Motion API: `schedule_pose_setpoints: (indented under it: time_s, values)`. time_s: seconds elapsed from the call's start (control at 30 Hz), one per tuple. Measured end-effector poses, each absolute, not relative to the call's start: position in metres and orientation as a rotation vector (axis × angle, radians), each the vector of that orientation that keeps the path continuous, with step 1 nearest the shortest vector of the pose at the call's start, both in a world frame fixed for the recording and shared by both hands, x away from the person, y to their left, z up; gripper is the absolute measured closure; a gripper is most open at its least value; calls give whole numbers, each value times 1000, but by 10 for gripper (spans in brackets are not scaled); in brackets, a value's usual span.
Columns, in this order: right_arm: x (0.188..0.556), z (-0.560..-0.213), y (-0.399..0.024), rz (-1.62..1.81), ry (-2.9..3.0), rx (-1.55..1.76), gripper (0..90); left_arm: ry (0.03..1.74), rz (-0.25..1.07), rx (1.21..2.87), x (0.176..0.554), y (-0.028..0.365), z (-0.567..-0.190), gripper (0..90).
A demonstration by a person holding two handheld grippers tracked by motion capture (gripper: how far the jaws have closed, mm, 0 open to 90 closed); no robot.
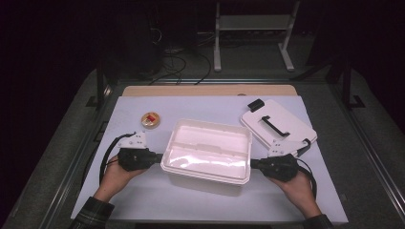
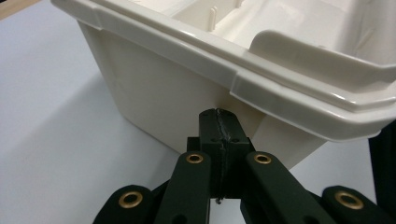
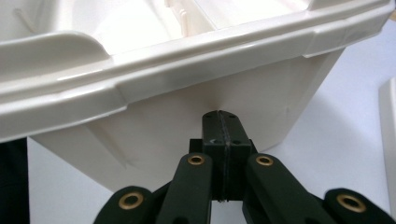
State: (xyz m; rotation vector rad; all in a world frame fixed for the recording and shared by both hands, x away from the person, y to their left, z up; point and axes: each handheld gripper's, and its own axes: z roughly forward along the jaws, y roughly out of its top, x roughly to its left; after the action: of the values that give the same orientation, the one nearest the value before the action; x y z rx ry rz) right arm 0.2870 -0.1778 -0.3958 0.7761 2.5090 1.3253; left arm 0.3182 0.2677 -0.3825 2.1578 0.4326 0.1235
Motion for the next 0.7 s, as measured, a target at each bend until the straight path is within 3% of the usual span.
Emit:
schedule_pose_setpoints:
  time_s: [0.7]
  values:
    - [306, -394, -157, 1317, 2549, 717, 899, 447, 126, 2151, 292, 286, -382, 899]
